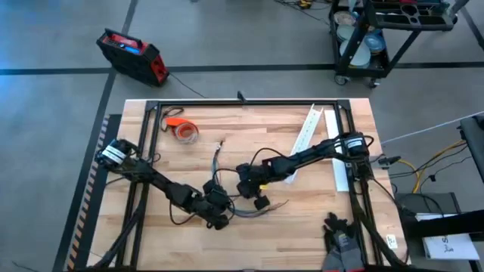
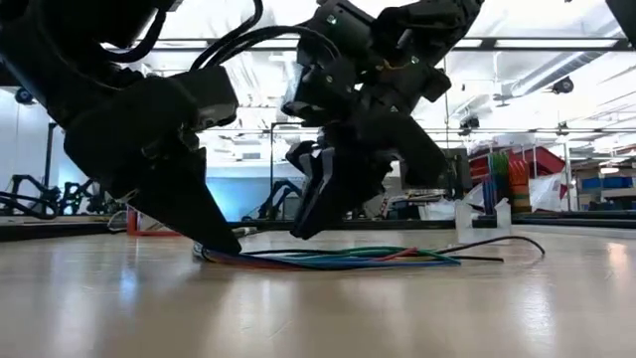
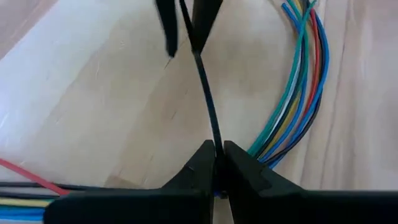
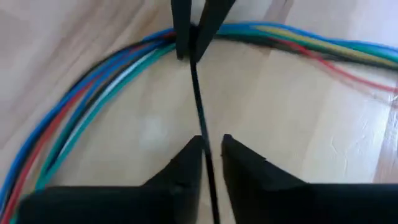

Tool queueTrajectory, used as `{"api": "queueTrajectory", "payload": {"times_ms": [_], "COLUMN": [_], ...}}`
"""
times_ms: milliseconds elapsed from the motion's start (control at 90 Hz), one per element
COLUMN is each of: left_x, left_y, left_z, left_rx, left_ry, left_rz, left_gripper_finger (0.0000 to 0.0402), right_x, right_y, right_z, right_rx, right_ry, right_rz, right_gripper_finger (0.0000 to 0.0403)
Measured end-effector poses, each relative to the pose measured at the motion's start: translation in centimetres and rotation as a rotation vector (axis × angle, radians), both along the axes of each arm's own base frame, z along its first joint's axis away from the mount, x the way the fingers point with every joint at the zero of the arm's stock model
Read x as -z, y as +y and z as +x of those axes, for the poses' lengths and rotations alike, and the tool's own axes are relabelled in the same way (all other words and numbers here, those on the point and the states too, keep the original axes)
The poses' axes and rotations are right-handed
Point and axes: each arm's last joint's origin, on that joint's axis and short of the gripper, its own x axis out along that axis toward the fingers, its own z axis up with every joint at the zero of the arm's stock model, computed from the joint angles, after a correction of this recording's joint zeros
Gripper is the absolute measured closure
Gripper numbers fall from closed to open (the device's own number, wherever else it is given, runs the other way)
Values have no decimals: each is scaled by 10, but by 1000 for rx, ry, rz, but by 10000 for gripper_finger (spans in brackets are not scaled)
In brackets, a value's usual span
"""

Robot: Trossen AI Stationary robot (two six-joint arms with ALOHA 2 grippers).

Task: Ziptie cables
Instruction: Wrap the cables together using a black zip tie

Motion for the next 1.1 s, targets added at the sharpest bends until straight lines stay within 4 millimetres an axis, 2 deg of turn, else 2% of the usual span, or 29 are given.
{"api": "queueTrajectory", "payload": {"times_ms": [156,267,600,922,1100], "left_x": [0,0,0,0,1], "left_y": [0,0,3,4,4], "left_z": [1,1,1,1,0], "left_rx": [4,5,-8,-22,-23], "left_ry": [-4,-5,-14,-13,-6], "left_rz": [21,25,62,82,88], "left_gripper_finger": [392,392,392,392,392], "right_x": [-3,-4,-6,25,30], "right_y": [0,1,4,6,8], "right_z": [4,6,9,16,23], "right_rx": [23,22,22,49,56], "right_ry": [-42,-65,-91,-81,-80], "right_rz": [20,22,112,141,153], "right_gripper_finger": [273,263,299,333,363]}}
